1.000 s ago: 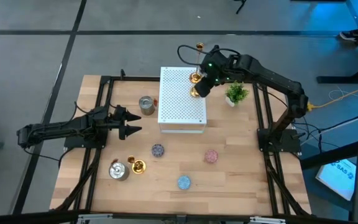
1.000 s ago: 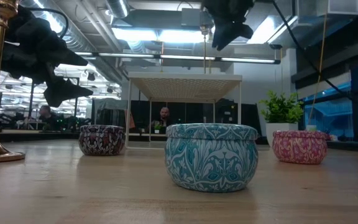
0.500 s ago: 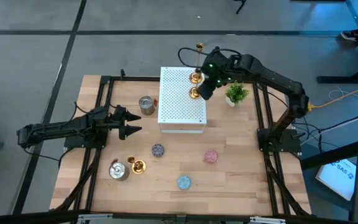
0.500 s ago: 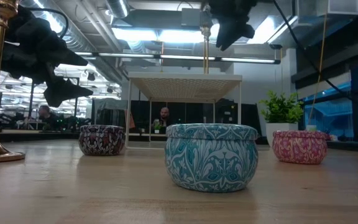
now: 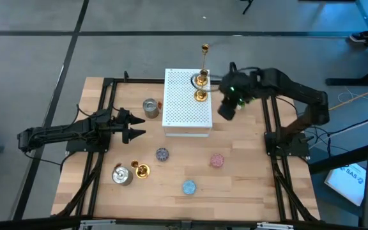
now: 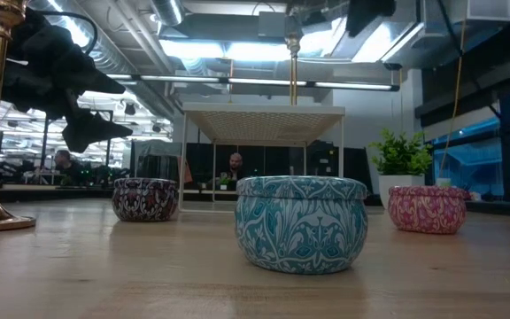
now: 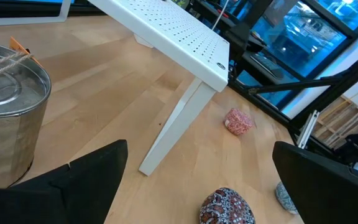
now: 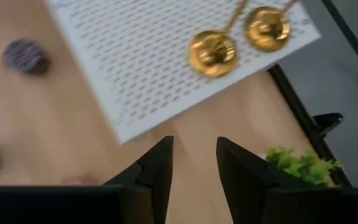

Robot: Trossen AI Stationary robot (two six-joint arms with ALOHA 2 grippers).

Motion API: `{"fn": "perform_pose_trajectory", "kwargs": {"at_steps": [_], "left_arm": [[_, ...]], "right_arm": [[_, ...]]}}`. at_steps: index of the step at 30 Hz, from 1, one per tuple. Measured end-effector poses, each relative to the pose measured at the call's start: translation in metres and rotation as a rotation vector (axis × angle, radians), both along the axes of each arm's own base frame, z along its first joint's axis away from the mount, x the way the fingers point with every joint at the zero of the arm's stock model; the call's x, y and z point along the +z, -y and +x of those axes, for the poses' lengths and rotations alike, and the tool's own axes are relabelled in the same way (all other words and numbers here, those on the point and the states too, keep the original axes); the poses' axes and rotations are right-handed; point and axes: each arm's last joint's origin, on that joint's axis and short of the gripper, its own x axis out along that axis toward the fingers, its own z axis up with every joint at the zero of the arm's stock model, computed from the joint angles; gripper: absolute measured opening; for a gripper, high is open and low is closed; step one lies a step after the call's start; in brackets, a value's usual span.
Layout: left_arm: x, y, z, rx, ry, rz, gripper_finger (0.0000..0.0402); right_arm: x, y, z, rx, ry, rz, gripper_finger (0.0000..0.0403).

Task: Pick & Place candle stick holders
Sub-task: Put the gold candle holder on the shelf

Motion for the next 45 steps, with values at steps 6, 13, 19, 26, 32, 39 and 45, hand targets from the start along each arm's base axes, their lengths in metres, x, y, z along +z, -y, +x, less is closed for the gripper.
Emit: {"fn": "perform_pose_trajectory", "kwargs": {"at_steps": [6, 13, 19, 26, 32, 39, 45], "left_arm": [[0.000, 0.000, 0.000, 0.000, 0.000, 0.000, 0.0400], [0.000, 0.000, 0.000, 0.000, 0.000, 0.000, 0.0400], [0.000, 0.000, 0.000, 0.000, 0.000, 0.000, 0.0400], [0.000, 0.000, 0.000, 0.000, 0.000, 0.000, 0.0400], [0.002, 0.000, 0.000, 0.010, 0.026, -0.067, 0.0400], [0.004, 0.000, 0.001, 0.016, 0.058, -0.100, 0.0400], [0.005, 0.000, 0.001, 0.019, 0.065, -0.097, 0.0400]], "right_arm": [[-0.003, -0.041, -0.015, 0.111, -0.020, 0.023, 0.0128], [-0.026, -0.083, -0.025, 0.270, -0.076, 0.018, 0.0128], [-0.057, -0.113, -0.023, 0.364, -0.013, -0.030, 0.0128], [-0.090, -0.139, -0.004, 0.572, 0.170, -0.088, 0.0128], [-0.099, -0.142, 0.003, 0.611, 0.225, -0.110, 0.0128], [-0.095, -0.144, 0.008, 0.568, 0.317, -0.076, 0.0128], [-0.088, -0.146, 0.014, 0.502, 0.421, -0.020, 0.0128]]}}
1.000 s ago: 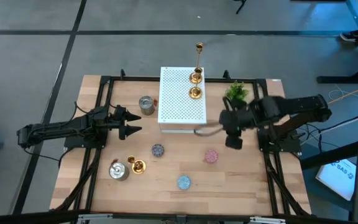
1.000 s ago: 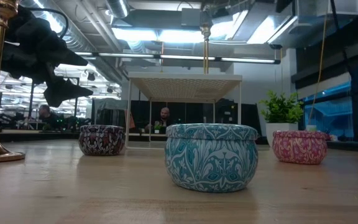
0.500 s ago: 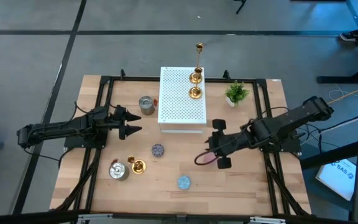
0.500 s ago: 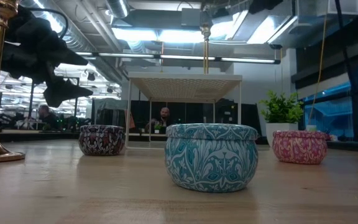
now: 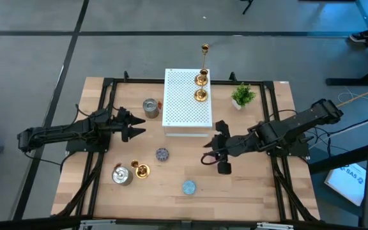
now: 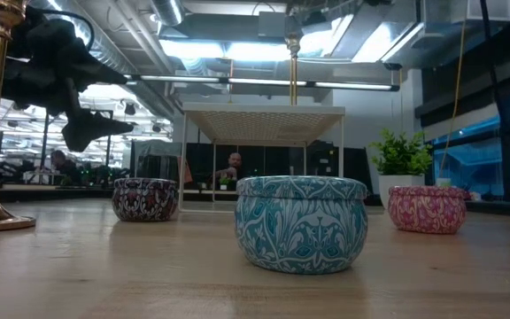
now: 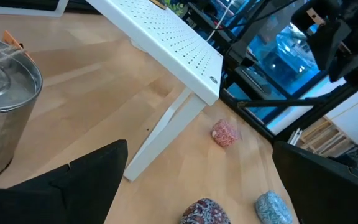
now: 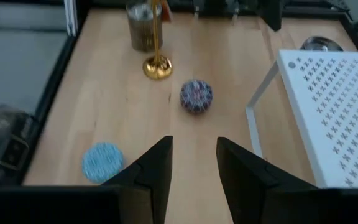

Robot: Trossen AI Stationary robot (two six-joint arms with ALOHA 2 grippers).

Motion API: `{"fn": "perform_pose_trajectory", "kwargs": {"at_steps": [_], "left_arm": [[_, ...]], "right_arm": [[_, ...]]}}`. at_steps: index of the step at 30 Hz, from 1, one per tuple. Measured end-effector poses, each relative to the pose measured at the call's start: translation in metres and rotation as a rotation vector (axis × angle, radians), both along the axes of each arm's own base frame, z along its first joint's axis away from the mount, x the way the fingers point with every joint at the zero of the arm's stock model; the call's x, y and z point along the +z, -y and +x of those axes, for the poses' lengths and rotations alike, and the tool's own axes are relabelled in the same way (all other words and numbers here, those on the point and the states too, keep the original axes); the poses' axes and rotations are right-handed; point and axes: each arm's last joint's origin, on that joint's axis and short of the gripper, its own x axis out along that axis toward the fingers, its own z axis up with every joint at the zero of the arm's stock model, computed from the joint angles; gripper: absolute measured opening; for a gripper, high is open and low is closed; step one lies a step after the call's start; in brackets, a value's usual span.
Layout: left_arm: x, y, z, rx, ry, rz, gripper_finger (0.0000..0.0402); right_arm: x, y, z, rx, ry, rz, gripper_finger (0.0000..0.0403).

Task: Pick & Place candle stick holders
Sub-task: Put the gold candle holder on the shelf

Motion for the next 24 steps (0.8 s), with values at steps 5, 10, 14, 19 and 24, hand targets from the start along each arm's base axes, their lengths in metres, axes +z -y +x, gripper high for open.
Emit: {"fn": "perform_pose_trajectory", "kwargs": {"at_steps": [5, 10, 14, 19, 24], "left_arm": [[0.000, 0.000, 0.000, 0.003, 0.005, -0.009, 0.0400], [0.000, 0.000, 0.000, -0.003, 0.002, -0.026, 0.0400], [0.000, 0.000, 0.000, -0.004, 0.002, -0.037, 0.0400], [-0.001, 0.006, 0.001, -0.188, -0.007, -0.026, 0.0400], [-0.001, 0.017, 0.000, -0.452, 0.014, 0.143, 0.0400]], "right_arm": [[0.005, 0.001, 0.005, 0.009, 0.063, 0.003, 0.0128], [0.009, 0.000, 0.007, 0.053, 0.112, -0.044, 0.0128], [0.008, 0.008, 0.009, 0.047, 0.098, -0.078, 0.0128], [0.006, 0.015, 0.011, -0.013, 0.076, -0.029, 0.0128], [0.005, 0.014, 0.011, -0.044, 0.069, 0.015, 0.0128]]}}
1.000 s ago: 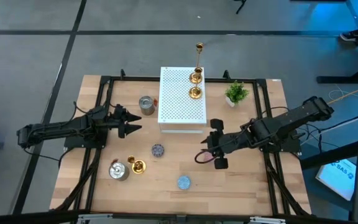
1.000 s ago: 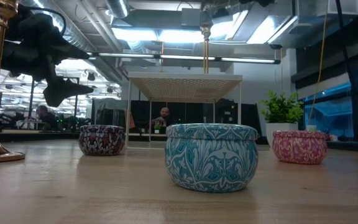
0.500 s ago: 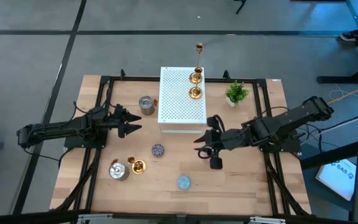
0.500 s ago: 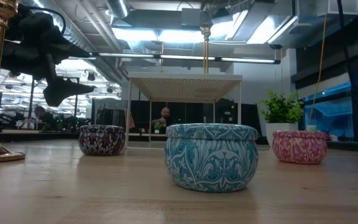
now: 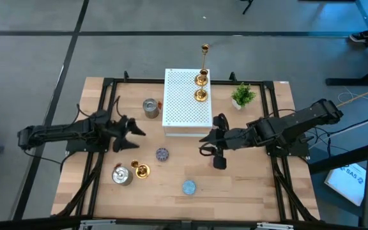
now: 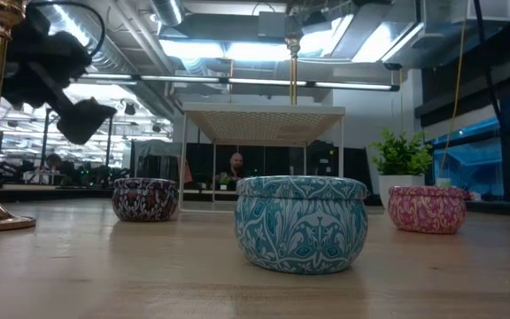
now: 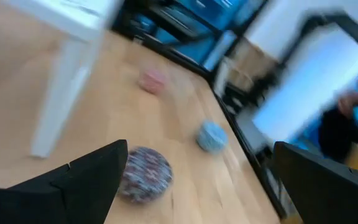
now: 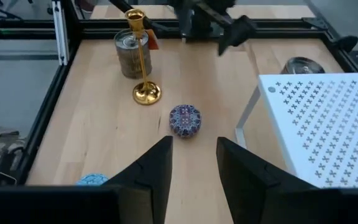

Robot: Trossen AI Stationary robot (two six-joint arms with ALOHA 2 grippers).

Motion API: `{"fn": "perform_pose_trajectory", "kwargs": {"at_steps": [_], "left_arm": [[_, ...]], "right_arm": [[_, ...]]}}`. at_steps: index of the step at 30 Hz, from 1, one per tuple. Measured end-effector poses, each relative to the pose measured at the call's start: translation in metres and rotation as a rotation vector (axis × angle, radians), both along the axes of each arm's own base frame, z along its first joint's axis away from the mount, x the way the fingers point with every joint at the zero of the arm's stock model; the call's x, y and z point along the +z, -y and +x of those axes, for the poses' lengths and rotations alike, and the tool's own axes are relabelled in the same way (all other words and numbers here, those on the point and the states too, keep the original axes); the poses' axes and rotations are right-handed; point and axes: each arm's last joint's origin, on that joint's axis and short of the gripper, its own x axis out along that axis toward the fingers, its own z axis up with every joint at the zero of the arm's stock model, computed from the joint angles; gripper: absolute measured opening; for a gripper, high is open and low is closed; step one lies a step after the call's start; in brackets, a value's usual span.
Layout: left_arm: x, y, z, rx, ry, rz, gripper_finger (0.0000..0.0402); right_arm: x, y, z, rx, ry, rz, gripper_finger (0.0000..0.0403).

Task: Pick & Place candle stick holders
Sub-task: Put the gold candle holder on the shelf

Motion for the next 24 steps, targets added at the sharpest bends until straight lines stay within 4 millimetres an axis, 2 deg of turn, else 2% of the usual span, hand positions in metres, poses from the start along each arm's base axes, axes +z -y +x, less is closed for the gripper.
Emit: {"fn": "perform_pose_trajectory", "kwargs": {"at_steps": [4, 10, 18, 24], "left_arm": [[-0.001, 0.006, 0.000, -0.075, 0.029, 0.099, 0.0400], [-0.001, 0.013, 0.001, -0.121, 0.016, 0.077, 0.0400], [-0.009, 0.030, 0.003, -0.298, -0.021, 0.174, 0.0398], [-0.012, 0.040, 0.006, -0.311, -0.023, 0.252, 0.0355]], "right_arm": [[-0.004, -0.001, 0.003, -0.017, -0.013, 0.034, 0.0128], [-0.014, -0.006, 0.011, -0.005, -0.048, 0.077, 0.0128], [-0.023, -0.010, 0.019, 0.015, -0.072, 0.086, 0.0128], [-0.021, -0.010, 0.021, 0.017, -0.040, 0.098, 0.0128]]}}
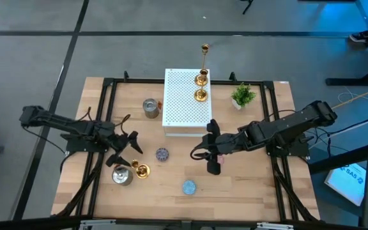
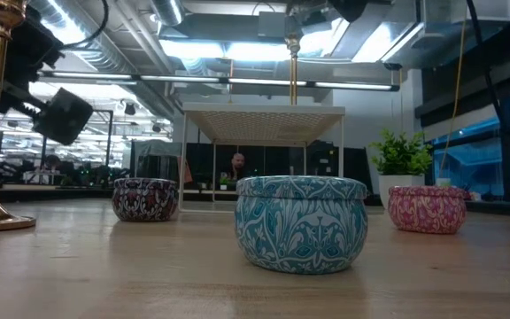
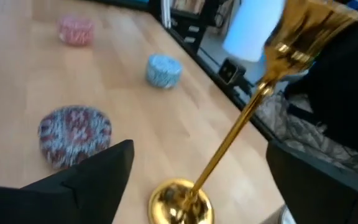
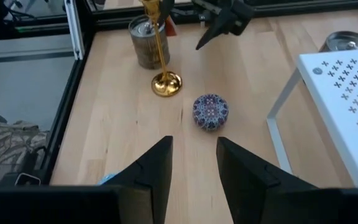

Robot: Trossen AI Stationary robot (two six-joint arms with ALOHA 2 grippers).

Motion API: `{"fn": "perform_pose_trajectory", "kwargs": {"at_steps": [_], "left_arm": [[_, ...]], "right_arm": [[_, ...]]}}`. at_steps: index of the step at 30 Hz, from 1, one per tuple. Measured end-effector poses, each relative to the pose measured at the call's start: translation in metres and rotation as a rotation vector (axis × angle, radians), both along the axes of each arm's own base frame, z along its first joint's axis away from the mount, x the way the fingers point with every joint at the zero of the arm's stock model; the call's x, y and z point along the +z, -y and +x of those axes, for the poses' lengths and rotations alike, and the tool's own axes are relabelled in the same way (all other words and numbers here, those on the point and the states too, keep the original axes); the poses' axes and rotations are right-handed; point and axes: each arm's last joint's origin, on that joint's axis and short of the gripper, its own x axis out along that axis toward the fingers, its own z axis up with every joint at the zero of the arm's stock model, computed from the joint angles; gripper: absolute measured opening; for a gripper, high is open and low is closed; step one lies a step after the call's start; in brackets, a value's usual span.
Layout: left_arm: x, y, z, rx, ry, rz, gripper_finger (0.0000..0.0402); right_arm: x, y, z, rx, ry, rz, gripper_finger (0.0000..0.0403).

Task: Pick & Place candle stick holders
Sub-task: Put the gold candle holder on the shelf

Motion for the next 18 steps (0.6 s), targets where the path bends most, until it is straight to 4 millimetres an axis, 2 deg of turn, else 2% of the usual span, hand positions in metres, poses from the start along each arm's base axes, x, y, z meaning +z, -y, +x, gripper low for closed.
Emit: {"fn": "perform_pose_trajectory", "kwargs": {"at_steps": [9, 18], "left_arm": [[0.000, 0.016, 0.001, -0.001, 0.002, 0.051, 0.0268], [0.018, 0.031, 0.010, 0.010, -0.001, 0.083, 0.0211]], "right_arm": [[0.002, -0.001, 0.001, 0.000, 0.024, 0.009, 0.0128], [0.002, -0.001, 0.001, 0.000, 0.024, 0.009, 0.0128]]}}
